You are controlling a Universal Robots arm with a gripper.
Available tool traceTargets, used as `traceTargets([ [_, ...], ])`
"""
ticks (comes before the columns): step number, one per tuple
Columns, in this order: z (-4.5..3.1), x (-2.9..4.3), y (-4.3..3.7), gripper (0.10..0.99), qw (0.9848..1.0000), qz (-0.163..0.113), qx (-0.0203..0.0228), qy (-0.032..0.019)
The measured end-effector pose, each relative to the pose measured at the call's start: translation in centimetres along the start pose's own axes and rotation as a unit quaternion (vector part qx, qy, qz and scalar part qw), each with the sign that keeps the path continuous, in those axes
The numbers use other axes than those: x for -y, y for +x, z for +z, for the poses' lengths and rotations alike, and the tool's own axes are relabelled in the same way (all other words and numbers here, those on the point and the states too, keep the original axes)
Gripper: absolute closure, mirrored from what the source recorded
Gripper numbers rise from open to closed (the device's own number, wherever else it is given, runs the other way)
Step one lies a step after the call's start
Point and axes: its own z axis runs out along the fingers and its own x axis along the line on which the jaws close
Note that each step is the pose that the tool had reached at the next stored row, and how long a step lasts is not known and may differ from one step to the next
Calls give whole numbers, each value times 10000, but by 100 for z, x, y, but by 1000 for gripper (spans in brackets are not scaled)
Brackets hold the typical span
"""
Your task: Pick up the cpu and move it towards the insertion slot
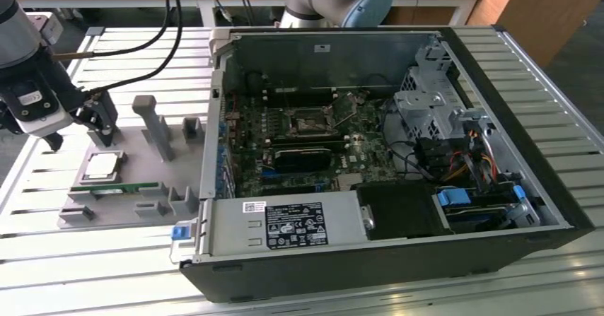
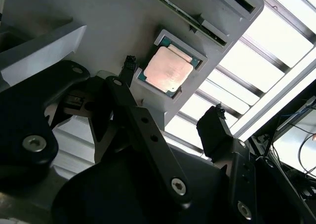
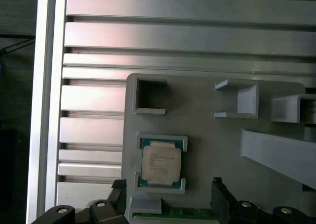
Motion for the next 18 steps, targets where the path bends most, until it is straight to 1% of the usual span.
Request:
traceTargets([
  [18, 100, 3, 2, 310, 10000, 0, 0, 0],
])
